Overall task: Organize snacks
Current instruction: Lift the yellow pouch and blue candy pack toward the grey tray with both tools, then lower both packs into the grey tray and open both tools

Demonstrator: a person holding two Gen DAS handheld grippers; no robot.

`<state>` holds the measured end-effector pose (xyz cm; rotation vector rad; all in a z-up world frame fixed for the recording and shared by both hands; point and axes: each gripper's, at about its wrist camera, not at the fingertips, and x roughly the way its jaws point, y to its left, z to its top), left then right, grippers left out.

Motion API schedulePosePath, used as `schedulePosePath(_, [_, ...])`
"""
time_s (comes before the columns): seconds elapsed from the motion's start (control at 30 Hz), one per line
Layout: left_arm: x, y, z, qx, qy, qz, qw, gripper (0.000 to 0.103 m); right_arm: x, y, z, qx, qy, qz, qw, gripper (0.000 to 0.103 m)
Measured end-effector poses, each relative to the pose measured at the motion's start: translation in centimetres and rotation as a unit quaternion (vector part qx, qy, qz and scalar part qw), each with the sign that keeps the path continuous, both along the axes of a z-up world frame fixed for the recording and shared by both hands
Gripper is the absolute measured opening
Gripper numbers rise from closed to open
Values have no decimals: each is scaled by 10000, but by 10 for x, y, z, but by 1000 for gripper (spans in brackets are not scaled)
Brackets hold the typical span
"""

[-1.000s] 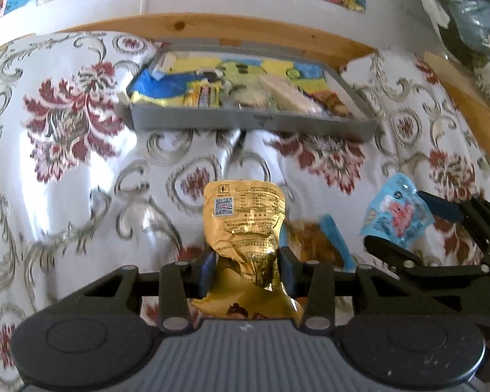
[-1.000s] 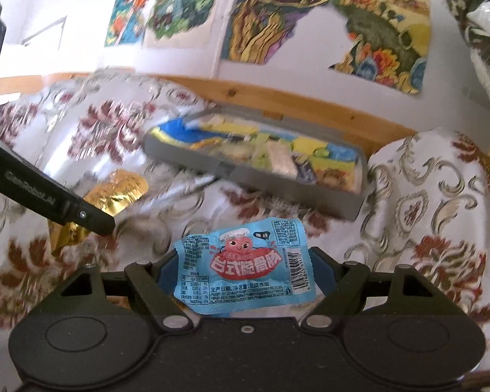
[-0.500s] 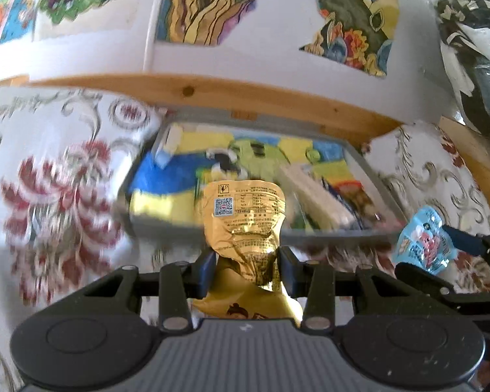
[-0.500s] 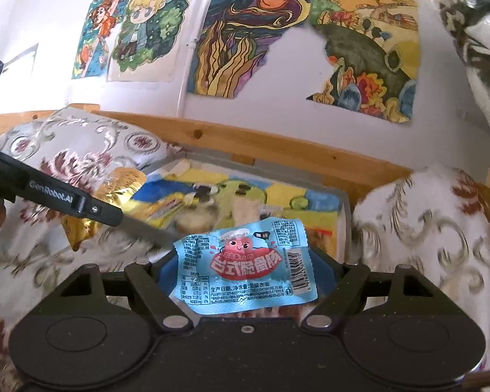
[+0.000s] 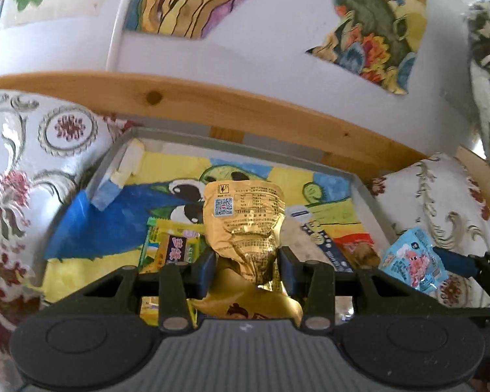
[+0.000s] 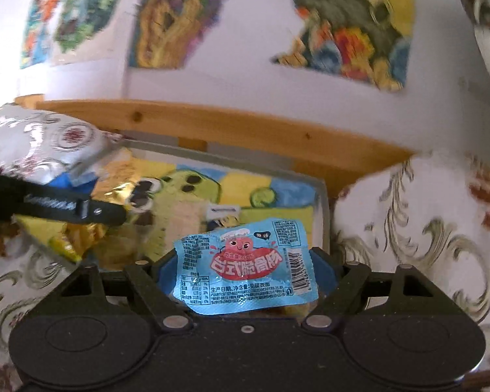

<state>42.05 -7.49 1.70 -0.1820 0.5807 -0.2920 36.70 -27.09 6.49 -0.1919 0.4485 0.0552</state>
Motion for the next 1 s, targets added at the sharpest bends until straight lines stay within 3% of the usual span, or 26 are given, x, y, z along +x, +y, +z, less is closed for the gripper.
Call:
schedulePosePath(0.2, [12, 2, -9, 49, -43, 67, 10000, 45, 19, -7, -13, 357, 223, -310, 9986, 82])
schedulePosePath(0.53, [26, -2, -10, 320, -91, 64, 9994, 46, 30, -8, -13, 321, 258, -367, 9985, 84])
schedulePosePath(1.0, [32, -4, -9, 553, 177, 38, 9983, 50, 37, 0, -15, 358, 452, -302, 9979, 88])
